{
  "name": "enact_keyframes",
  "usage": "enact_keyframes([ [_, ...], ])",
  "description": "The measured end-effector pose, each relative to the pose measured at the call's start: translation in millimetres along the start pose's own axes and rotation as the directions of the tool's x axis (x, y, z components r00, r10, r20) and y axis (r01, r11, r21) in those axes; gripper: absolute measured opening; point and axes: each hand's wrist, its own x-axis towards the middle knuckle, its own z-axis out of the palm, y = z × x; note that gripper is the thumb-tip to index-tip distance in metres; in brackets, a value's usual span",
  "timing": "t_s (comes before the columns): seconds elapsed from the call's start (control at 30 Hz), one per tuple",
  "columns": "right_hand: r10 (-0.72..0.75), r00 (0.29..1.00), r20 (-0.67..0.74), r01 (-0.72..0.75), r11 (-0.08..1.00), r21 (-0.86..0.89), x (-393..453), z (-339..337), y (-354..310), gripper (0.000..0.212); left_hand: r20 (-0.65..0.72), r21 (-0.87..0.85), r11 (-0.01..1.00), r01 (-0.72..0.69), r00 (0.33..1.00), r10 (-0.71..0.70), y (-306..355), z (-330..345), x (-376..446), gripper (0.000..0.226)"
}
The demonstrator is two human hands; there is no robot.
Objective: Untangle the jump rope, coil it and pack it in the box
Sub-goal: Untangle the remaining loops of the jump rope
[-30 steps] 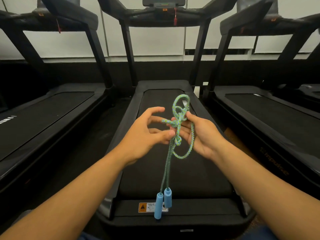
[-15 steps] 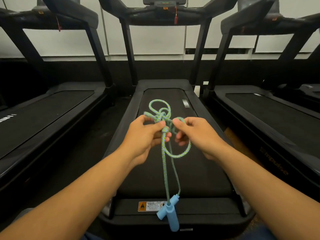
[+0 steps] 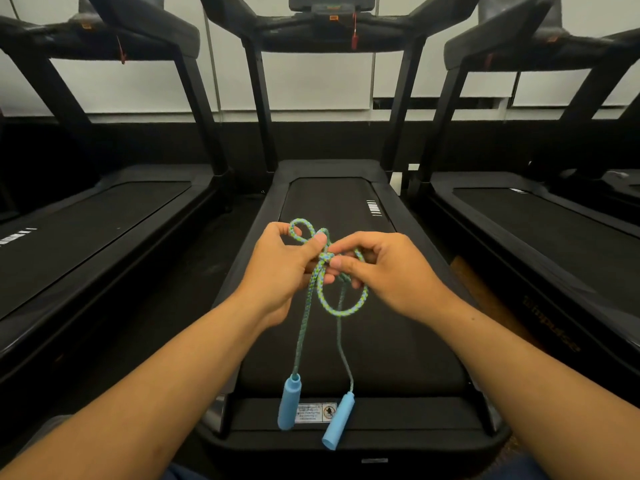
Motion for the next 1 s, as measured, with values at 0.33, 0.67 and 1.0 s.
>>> enact_keyframes([
  [0.33, 0.016, 0.995, -0.098, -0.030, 0.989, -0.142, 5, -11, 1, 0.012, 0.421, 0.735, 0.269, -0.622, 0.730, 0.538, 9, -15, -1, 0.031],
  [0.67, 0.099, 0.995, 0.008, -0.098, 0.990, -0.097, 1, -5, -5, 0.014, 0.648, 0.645, 0.185, -0.741, 0.659, 0.381, 12, -20, 4, 0.003],
  [1.0, 0.347, 0.938, 0.030, -0.315, 0.809, 0.496, 9, 3, -12, 0.024, 0.550, 0.624, 0.285, -0.728, 0.667, 0.502, 12, -26, 7, 0.008],
])
